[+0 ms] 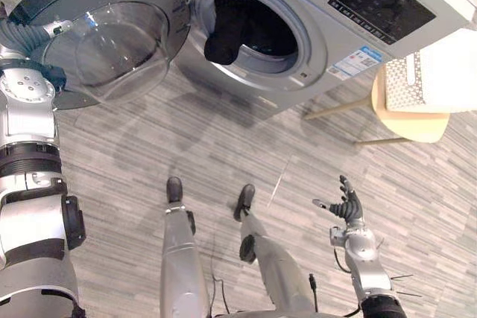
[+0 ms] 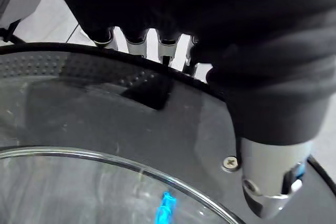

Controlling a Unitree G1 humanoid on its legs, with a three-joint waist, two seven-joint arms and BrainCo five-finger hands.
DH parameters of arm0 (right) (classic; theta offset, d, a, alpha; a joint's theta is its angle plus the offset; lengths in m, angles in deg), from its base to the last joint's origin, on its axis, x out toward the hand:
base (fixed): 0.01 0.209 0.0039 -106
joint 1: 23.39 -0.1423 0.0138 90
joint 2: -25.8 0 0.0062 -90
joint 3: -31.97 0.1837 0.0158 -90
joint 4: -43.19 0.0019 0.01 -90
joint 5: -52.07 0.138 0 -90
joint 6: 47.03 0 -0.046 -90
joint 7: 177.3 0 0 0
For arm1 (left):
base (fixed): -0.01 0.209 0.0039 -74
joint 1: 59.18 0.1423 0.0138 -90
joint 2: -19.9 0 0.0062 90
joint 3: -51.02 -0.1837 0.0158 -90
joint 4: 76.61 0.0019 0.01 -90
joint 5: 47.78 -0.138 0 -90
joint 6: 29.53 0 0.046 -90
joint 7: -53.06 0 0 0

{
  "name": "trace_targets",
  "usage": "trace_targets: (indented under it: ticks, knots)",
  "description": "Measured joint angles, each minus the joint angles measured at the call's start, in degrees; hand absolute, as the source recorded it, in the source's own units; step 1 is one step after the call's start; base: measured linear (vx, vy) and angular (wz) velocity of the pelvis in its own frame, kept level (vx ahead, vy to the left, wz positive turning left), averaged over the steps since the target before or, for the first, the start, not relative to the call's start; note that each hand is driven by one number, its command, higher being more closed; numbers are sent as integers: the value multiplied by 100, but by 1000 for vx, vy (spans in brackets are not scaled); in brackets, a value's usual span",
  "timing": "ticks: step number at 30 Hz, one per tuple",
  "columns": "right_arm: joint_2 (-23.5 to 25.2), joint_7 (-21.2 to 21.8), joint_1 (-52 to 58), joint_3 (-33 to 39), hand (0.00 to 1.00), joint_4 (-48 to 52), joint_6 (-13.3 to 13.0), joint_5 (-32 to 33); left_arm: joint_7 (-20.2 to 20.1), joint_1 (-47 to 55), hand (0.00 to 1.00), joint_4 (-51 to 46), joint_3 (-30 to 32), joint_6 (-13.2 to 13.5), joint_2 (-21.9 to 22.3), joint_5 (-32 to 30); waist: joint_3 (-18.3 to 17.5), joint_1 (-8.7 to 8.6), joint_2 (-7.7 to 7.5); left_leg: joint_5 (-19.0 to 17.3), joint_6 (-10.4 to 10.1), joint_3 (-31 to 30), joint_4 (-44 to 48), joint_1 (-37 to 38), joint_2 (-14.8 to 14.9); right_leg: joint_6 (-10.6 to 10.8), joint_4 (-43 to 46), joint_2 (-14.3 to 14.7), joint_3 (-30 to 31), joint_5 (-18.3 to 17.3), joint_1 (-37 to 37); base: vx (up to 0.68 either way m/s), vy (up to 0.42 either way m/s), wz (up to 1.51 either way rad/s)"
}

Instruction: Pick up the laundry basket with both hands and put the clothes into the washing machine.

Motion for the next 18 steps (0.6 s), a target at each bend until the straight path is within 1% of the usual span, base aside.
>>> trace_targets:
  ticks: [1,3,5,6,7,8,9,10,12,13,14,15,16,17,18]
  knots:
    - [1,0,-3,0,0,22,-4,-1,-1,5,0,0,32,2,59,2,1,21,1,0,0,0,-1,2,-2,0,2,0,-7,0,8,61,-2,6]
    - [2,-5,-5,16,0,121,-18,-1,30,150,0,-19,36,48,260,1,7,115,10,-1,1,-4,-20,31,-24,-3,2,-15,-11,-2,29,46,0,5]
    - [7,-6,-11,17,0,120,-32,-4,66,399,0,-93,17,78,438,13,56,135,53,-1,5,-1,-113,147,-78,-34,3,-55,-17,-22,132,37,10,12]
    - [30,-6,-8,16,0,112,-32,-31,106,720,0,-328,18,90,620,36,57,127,54,-4,4,15,-189,239,-140,-99,10,-103,-19,-67,170,35,18,17]
    - [29,-6,-5,17,0,109,-32,-54,124,888,0,-477,19,94,678,44,62,129,61,-6,1,20,-237,284,-173,-129,13,-134,-22,-88,187,38,28,11]
    - [32,-6,-10,15,0,94,-31,-63,154,1245,0,-790,12,97,863,59,62,145,62,4,-5,38,-357,371,-239,-127,20,-194,-8,-98,198,34,23,14]
    - [32,-6,-39,14,0,22,-36,-111,218,1555,0,-1033,7,100,1069,59,63,141,64,86,0,53,-517,454,-323,-130,20,-259,-10,-98,204,44,22,13]
    - [33,-5,-66,11,0,-49,-38,-116,234,1709,0,-1162,5,103,1174,59,63,139,64,123,-1,50,-589,490,-365,-130,20,-291,-12,-98,206,45,18,17]
    - [48,2,-189,3,0,-384,-18,-170,251,2372,0,-1656,-74,126,1644,101,75,125,83,275,11,99,-842,702,-516,-141,14,-410,-2,-89,280,64,32,14]
    - [50,1,-225,3,0,-486,-2,-175,256,2545,0,-1774,-135,130,1786,104,79,129,95,294,36,112,-886,776,-567,-139,14,-437,3,-91,328,71,42,10]
    - [53,7,-281,1,0,-629,28,-197,246,2907,0,-2048,-300,179,2052,106,83,136,121,311,60,165,-988,921,-601,-125,12,-496,25,-101,415,65,58,8]
    - [46,8,-306,4,0,-689,40,-246,222,3245,0,-2289,-550,216,2326,108,81,126,178,312,64,187,-1059,1039,-693,-109,11,-558,35,-113,493,63,60,6]
    - [48,8,-312,3,0,-708,43,-282,206,3393,0,-2358,-714,217,2441,108,71,123,203,311,64,203,-1104,1092,-729,-105,11,-589,49,-115,517,57,68,5]
    - [49,20,-345,-1,0,-755,49,-347,110,3617,0,-2431,-1074,218,2662,107,61,103,236,329,89,270,-1218,1216,-774,-70,12,-658,92,-128,563,44,43,-3]
    - [53,22,-385,-13,0,-792,54,-380,36,3727,0,-2466,-1247,219,2763,106,58,82,243,333,97,314,-1258,1277,-806,-59,12,-692,130,-125,581,59,69,-7]
